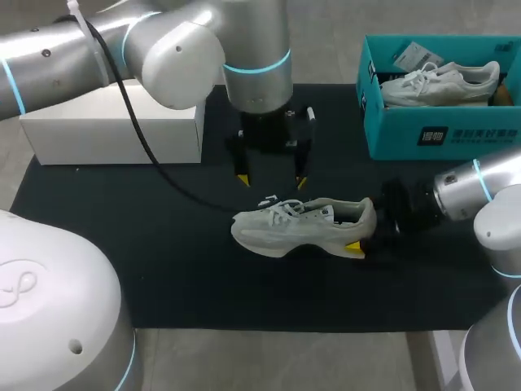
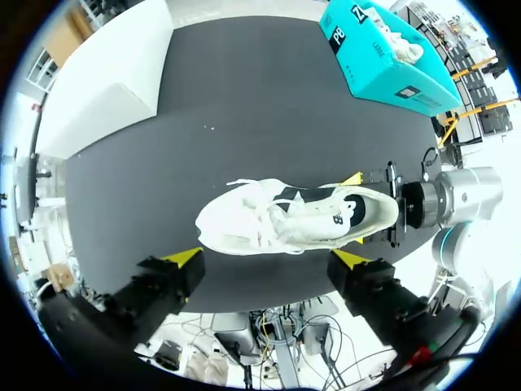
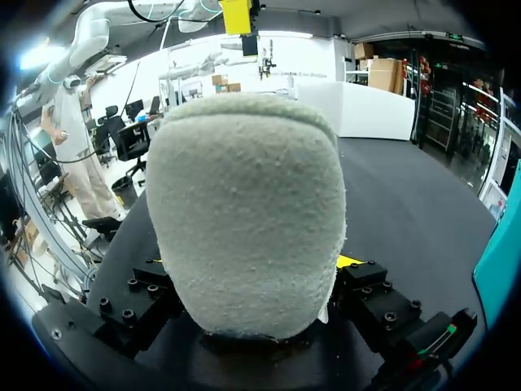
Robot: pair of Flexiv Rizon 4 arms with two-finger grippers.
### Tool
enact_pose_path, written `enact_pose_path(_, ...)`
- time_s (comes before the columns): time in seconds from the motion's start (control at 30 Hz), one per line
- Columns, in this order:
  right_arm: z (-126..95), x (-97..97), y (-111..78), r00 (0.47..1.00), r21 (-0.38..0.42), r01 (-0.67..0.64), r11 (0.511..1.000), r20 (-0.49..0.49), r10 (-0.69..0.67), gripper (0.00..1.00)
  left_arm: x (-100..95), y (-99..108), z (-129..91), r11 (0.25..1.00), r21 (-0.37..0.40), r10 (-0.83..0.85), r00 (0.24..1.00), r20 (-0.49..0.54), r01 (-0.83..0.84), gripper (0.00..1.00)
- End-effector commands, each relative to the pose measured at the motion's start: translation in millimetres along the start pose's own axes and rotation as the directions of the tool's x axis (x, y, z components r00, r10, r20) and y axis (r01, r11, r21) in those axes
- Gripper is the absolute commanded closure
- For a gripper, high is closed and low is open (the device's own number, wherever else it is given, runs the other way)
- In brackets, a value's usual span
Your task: Take the shoe out of the shoebox, open the shoe tongue, remove and reinsert the insole, then place the shoe into the shoebox
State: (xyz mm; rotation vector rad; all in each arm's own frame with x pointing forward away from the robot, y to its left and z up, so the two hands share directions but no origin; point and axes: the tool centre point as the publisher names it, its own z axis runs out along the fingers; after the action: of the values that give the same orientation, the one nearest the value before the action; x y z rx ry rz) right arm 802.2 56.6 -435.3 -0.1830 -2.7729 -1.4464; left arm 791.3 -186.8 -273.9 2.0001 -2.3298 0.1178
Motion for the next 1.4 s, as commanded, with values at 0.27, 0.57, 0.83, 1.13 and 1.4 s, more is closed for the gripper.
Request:
enact_pose_path(0.27, 5, -1.1, -1.8, 1.000, 0.002, 0.000, 1.000, 0.003, 0.000, 1.00, 31.3, 1, 46, 0.998, -0.044, 0.052, 0.998, 0.037, -0.051, 0.00)
enact_pose_path(0.57, 5, -1.1, -1.8, 1.000, 0.002, 0.000, 1.000, 0.003, 0.000, 1.00, 47.7, -9, 74, 0.988, -0.046, 0.149, 0.989, 0.017, -0.148, 0.00)
enact_pose_path(0.83, 5, -1.1, -1.8, 1.000, 0.002, 0.000, 1.000, 0.003, 0.000, 1.00, 64.7, -21, 78, 0.984, -0.017, 0.178, 0.984, 0.026, -0.177, 0.00)
enact_pose_path(1.13, 5, -1.1, -1.8, 1.000, 0.002, 0.000, 1.000, 0.003, 0.000, 1.00, 79.5, -28, 86, 0.979, -0.018, 0.203, 0.977, 0.070, -0.202, 0.00)
enact_pose_path(1.4, 5, -1.1, -1.8, 1.000, 0.002, 0.000, 1.000, 0.003, 0.000, 1.00, 73.7, -30, 96, 0.982, -0.031, 0.189, 0.971, 0.144, -0.187, 0.00)
